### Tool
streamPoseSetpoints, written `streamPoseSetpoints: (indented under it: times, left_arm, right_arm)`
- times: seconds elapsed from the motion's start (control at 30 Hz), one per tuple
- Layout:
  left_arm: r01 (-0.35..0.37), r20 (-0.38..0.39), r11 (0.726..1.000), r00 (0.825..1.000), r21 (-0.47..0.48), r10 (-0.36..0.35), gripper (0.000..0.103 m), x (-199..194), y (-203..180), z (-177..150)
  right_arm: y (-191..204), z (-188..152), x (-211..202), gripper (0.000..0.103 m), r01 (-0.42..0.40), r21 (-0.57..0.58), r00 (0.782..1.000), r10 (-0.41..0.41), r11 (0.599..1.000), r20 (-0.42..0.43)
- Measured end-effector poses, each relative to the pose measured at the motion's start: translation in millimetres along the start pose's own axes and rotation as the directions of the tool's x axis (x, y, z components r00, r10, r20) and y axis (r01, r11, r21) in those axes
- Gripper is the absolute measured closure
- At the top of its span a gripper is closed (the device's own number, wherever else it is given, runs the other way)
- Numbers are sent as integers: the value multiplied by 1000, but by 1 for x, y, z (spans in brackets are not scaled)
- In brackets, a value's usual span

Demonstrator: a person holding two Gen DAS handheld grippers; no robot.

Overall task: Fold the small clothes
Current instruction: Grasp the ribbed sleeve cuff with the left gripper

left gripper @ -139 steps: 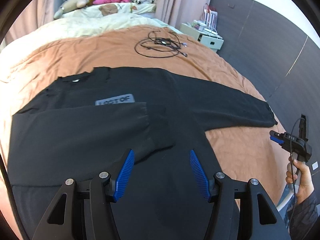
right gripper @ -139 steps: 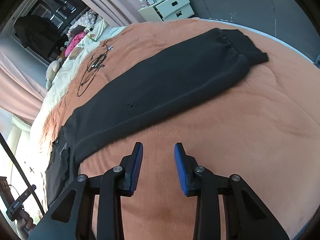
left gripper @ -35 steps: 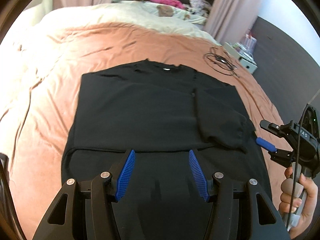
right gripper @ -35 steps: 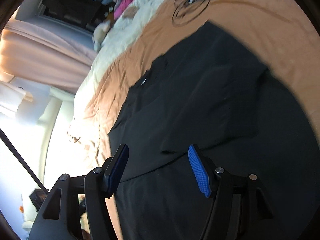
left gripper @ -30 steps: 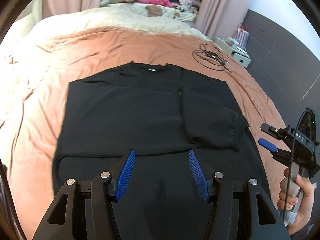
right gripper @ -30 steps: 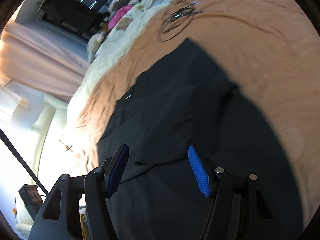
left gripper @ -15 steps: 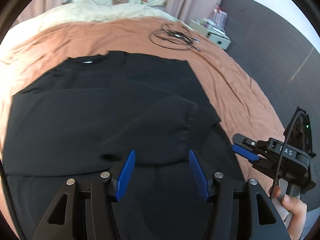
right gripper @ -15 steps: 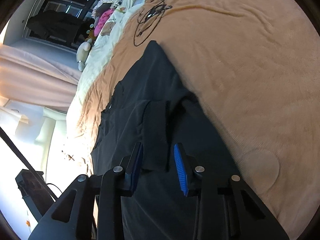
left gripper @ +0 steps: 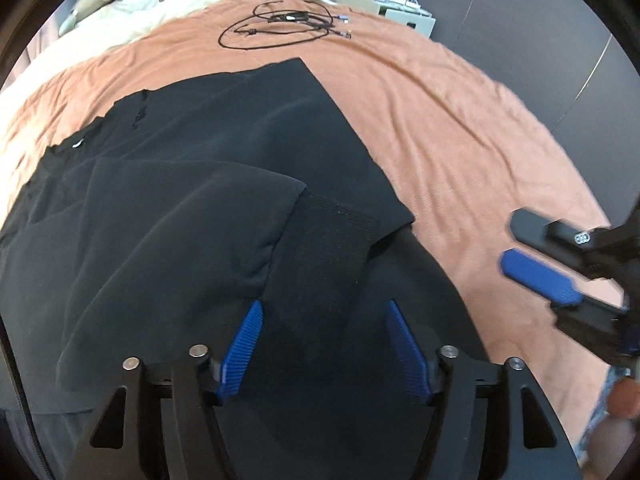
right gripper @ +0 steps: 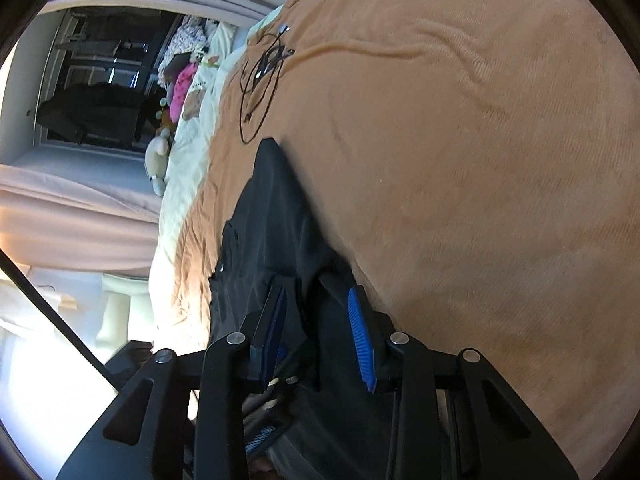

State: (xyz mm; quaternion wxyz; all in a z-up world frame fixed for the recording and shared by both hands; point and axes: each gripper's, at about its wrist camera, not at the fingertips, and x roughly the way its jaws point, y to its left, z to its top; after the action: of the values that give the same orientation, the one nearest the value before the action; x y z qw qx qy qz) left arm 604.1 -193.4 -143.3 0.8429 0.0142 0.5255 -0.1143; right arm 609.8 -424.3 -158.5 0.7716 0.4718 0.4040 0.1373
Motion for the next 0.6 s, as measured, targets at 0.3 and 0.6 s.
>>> streamPoseSetpoints:
  times: [0.3, 0.6]
  left_arm:
    - [-178, 25, 983, 984, 53, 177, 73, 8, -3, 3]
    - [3, 38, 998, 999, -63, 0, 92, -46, 41, 6]
  right_arm:
    - [3, -9, 9, 73, -15, -19, 1000, 14, 1000, -17]
    - [10, -9, 21, 73, -11, -56, 999, 8, 998, -48]
